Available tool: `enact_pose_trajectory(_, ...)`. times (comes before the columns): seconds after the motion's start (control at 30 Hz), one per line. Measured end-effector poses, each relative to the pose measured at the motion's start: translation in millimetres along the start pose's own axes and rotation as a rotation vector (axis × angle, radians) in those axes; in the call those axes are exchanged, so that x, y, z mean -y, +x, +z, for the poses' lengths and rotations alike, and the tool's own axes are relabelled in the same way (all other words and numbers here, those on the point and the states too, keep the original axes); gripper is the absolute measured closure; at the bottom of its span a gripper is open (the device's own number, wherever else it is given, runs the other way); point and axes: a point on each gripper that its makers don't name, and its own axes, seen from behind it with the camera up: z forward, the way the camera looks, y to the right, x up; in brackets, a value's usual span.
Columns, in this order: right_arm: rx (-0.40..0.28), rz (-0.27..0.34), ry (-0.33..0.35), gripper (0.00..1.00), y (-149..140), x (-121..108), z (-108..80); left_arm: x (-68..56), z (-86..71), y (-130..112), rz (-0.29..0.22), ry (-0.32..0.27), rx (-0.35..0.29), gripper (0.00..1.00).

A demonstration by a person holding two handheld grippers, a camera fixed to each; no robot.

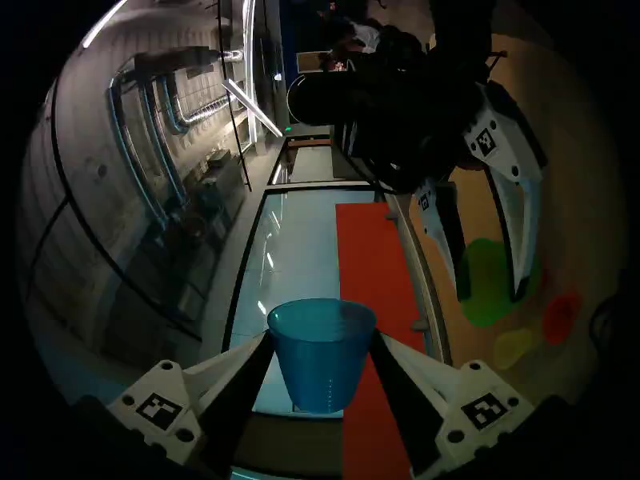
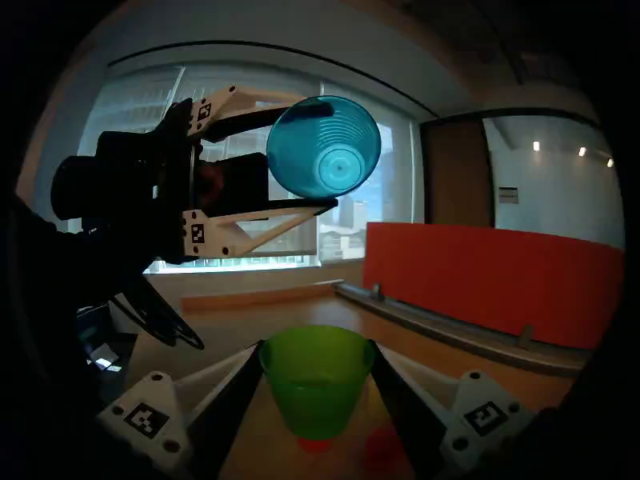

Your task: Pour water

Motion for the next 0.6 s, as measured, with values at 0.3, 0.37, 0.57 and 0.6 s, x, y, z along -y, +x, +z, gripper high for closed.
enact_pose_trajectory(0.3,0.000,0.001,-0.003,0.07,-0.6,-1.0,-1.5,0.8,0.7,-6.2,-0.049,-0.005,0.001,0.15)
enact_pose_trajectory(0.37,0.000,0.001,-0.006,0.07,-1.6,-1.8,-1.9,1.4,0.7,-7.2,-0.076,-0.002,-0.001,0.15)
enact_pose_trajectory(0.57,-0.003,0.000,-0.015,0.07,-2.7,-4.3,-5.4,5.1,0.2,-12.2,-0.206,0.018,-0.004,0.15)
enact_pose_trajectory(0.6,-0.004,0.001,-0.017,0.07,-2.6,-5.0,-6.3,6.0,0.1,-13.5,-0.236,0.023,-0.005,0.15)
